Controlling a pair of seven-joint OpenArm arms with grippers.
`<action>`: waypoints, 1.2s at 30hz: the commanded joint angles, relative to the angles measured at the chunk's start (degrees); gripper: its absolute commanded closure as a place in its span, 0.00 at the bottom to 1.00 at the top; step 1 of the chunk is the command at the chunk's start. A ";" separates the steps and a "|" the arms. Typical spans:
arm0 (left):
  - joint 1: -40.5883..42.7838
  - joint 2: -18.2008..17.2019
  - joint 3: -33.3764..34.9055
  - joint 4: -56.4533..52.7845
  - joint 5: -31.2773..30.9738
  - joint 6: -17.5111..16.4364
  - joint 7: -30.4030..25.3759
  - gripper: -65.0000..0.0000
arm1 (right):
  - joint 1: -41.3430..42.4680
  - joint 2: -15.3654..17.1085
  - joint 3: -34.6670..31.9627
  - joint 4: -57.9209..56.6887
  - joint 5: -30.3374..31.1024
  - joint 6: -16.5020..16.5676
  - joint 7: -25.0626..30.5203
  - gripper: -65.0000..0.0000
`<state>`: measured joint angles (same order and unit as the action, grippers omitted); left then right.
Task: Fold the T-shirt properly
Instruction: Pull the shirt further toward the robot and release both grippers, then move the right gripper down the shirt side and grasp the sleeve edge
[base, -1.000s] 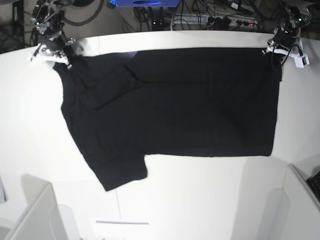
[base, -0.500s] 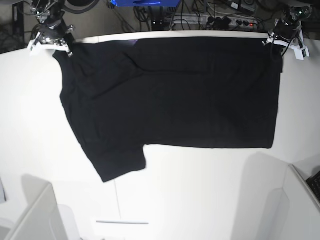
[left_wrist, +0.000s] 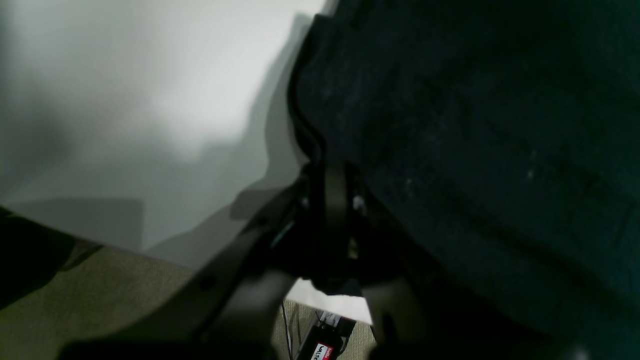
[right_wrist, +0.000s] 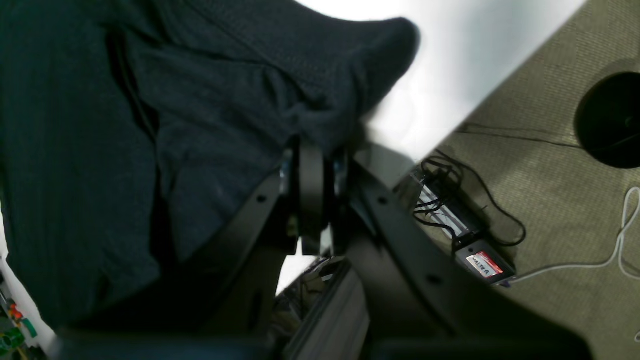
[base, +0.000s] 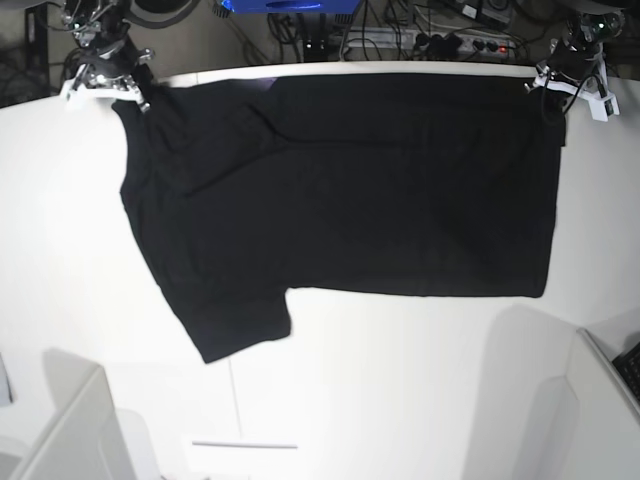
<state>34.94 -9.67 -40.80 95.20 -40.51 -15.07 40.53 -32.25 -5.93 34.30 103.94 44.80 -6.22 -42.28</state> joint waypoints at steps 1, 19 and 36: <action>0.45 -0.57 -1.27 1.11 -0.32 -0.18 -0.75 1.00 | -0.32 0.00 0.38 1.33 0.35 0.28 0.22 1.00; -0.17 0.75 -9.18 1.11 -0.32 -0.18 -0.75 0.38 | 1.61 1.49 0.46 3.97 0.35 0.28 -9.72 0.66; -0.26 0.75 -13.40 4.98 -0.32 -0.18 -0.84 0.38 | 2.84 3.34 11.89 3.53 0.26 0.28 -10.16 0.65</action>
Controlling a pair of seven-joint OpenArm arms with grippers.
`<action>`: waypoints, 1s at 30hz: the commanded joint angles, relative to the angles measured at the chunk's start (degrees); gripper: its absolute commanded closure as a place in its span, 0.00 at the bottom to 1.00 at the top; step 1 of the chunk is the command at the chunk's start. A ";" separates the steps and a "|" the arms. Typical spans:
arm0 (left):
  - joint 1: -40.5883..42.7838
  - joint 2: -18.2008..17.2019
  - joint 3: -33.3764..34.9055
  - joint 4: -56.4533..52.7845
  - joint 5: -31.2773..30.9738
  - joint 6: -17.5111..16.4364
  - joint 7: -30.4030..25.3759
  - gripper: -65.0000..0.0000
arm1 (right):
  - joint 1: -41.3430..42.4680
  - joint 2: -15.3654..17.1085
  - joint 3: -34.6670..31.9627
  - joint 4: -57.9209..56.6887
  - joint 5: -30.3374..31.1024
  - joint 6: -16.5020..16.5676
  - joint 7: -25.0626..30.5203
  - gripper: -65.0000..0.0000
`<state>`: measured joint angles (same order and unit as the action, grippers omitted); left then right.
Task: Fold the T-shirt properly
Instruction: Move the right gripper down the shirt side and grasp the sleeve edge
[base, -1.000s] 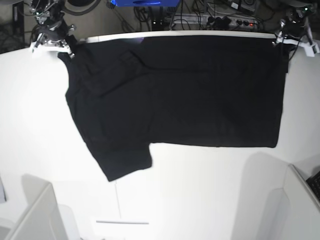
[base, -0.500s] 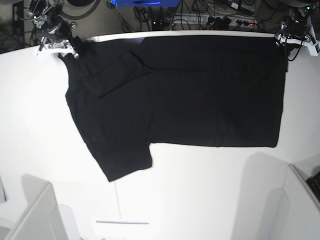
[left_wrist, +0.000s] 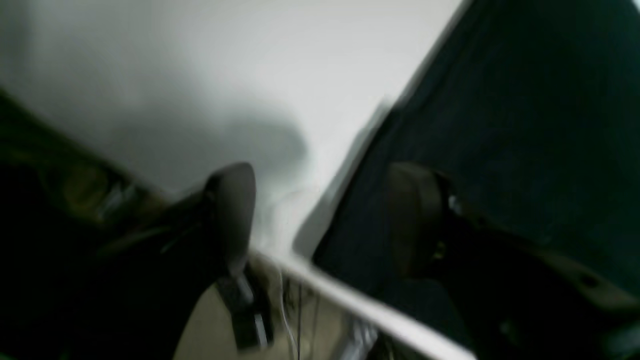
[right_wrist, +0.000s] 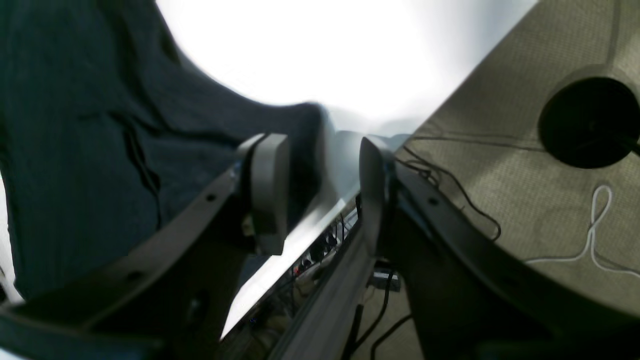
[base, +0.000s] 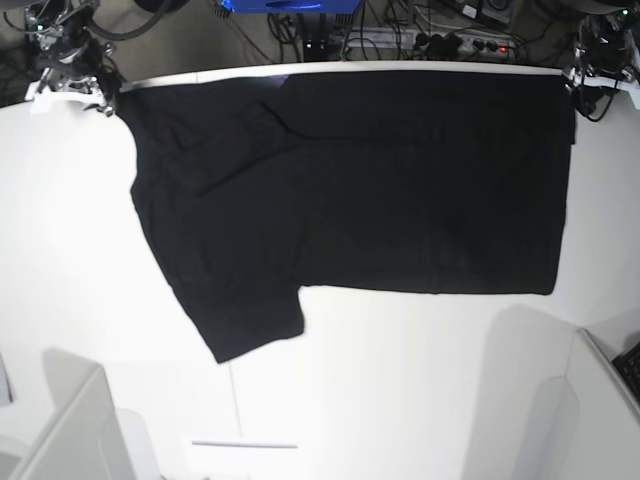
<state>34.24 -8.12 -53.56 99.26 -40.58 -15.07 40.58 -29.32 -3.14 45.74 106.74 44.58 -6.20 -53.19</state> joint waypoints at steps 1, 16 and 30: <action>0.44 -0.80 -1.08 1.62 -0.26 -0.18 -0.89 0.38 | 0.53 0.54 1.25 0.73 0.48 0.26 0.66 0.65; -1.14 -0.72 -1.25 3.46 -0.26 -2.03 -0.89 0.38 | 18.99 7.58 -14.92 -3.13 0.13 4.83 0.75 0.66; -1.14 -0.72 -1.52 3.11 -0.08 -11.96 -0.89 1.00 | 41.67 14.17 -24.24 -28.63 0.21 5.01 1.19 0.66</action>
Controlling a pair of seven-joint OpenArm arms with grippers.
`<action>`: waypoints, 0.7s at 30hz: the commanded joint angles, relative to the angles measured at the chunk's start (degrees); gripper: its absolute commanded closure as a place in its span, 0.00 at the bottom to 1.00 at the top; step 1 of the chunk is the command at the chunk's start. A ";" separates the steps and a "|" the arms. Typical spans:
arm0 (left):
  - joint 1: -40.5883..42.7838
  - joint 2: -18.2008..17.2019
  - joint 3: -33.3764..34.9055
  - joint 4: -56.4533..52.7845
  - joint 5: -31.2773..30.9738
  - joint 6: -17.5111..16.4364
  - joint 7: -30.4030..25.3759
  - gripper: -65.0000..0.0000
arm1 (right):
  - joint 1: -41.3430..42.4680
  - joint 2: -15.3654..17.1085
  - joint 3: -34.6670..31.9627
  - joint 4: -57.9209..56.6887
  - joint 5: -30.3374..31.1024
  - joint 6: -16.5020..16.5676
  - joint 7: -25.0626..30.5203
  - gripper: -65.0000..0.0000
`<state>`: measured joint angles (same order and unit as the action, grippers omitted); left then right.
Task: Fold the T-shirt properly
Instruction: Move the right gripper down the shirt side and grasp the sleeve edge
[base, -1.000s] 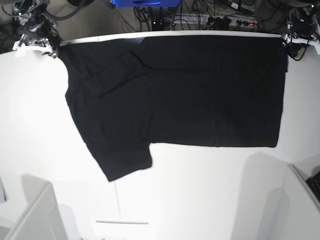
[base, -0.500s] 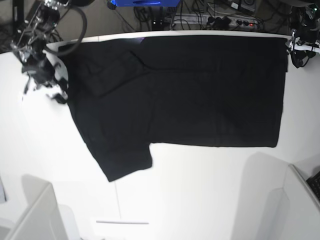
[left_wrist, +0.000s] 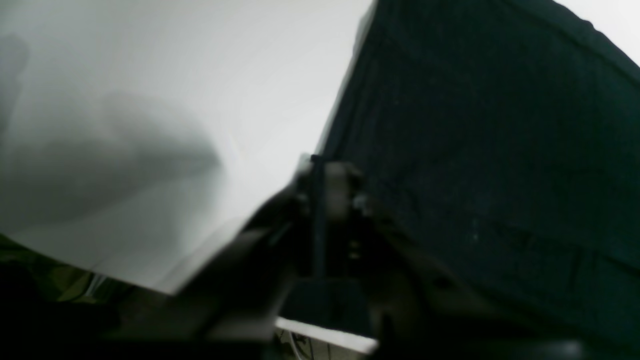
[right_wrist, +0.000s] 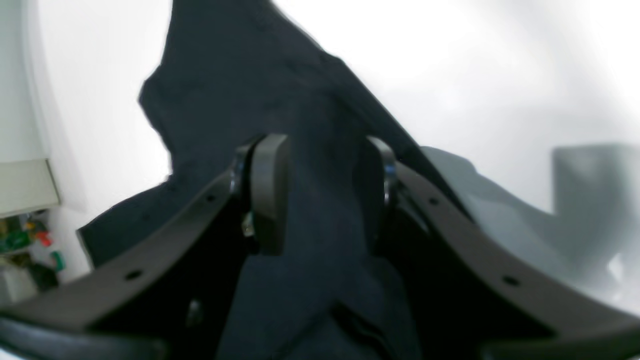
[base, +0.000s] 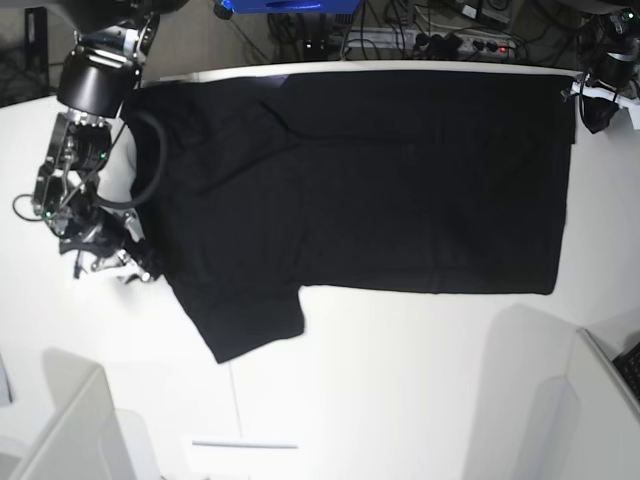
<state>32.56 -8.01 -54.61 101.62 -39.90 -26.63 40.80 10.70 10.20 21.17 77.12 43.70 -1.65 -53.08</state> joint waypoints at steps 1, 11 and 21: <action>0.46 -0.82 -0.47 0.75 -0.76 -0.40 -1.10 1.00 | 2.44 0.75 0.50 0.37 1.09 0.46 1.43 0.66; -0.42 -0.91 -0.56 1.10 -0.50 -0.40 -1.37 1.00 | 13.96 3.12 -5.12 -16.24 1.09 0.64 6.00 0.16; -2.36 -1.09 -6.45 0.93 -0.50 -0.40 -1.10 1.00 | 22.93 5.94 -26.49 -34.88 1.00 2.57 23.50 0.21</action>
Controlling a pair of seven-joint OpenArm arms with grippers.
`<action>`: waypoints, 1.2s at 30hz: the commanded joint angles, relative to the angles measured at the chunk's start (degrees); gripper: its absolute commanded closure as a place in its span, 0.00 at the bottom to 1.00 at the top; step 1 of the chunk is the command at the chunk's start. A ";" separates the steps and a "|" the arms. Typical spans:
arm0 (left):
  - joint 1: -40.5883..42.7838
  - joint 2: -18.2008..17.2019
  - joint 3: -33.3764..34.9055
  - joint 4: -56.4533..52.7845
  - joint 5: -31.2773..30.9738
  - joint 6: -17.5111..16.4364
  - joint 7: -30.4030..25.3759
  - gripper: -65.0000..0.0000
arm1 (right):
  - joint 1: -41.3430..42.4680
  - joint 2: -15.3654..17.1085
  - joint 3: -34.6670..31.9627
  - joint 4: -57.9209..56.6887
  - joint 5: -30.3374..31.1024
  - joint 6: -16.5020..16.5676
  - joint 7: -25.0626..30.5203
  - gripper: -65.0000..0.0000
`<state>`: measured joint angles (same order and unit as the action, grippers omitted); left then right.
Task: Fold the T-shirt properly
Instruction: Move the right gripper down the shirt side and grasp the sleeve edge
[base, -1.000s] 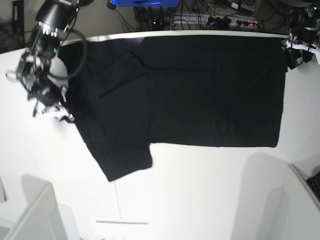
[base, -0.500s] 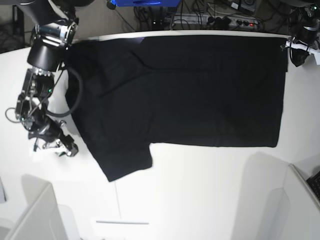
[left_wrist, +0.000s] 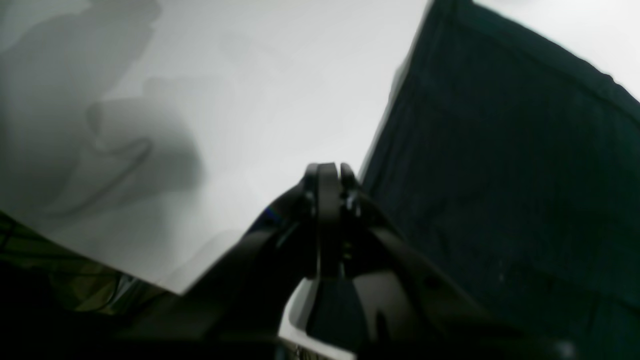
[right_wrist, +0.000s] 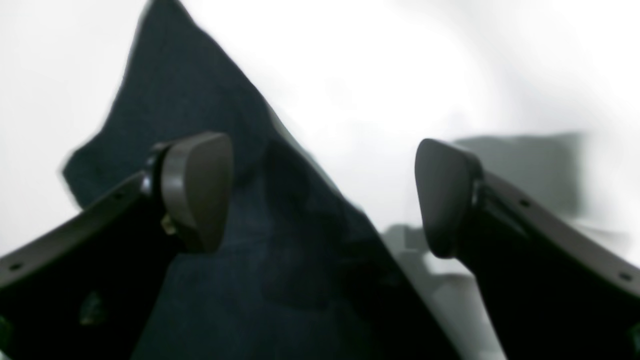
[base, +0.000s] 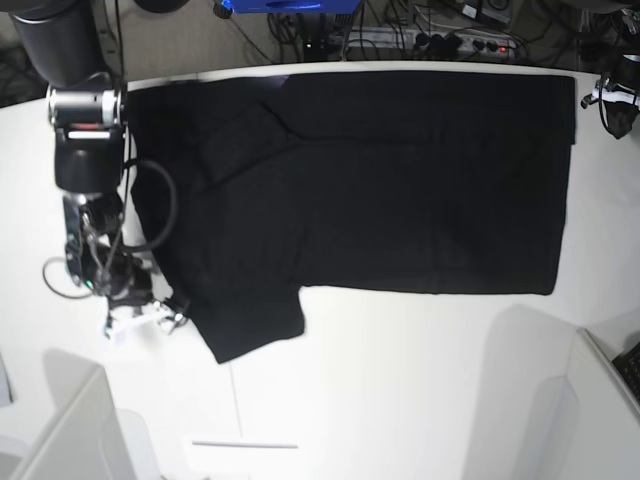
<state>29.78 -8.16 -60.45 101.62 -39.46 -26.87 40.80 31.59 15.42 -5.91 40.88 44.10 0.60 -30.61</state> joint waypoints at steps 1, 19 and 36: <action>0.42 -0.94 -0.70 0.93 -0.93 -0.16 -1.10 1.00 | 3.53 0.71 -1.34 -2.16 0.69 2.34 2.70 0.21; 0.15 -0.94 -0.26 0.66 -0.93 -0.25 -1.10 1.00 | 7.83 -0.96 -8.81 -9.81 0.61 9.99 5.78 0.25; 0.15 -0.85 -0.35 0.57 -0.93 -0.16 -1.02 0.66 | 6.16 -1.84 -10.04 -9.28 0.52 9.46 7.97 0.52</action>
<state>29.63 -8.12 -60.42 101.41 -39.46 -26.85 40.97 36.25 13.28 -16.03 30.92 44.58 10.02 -22.96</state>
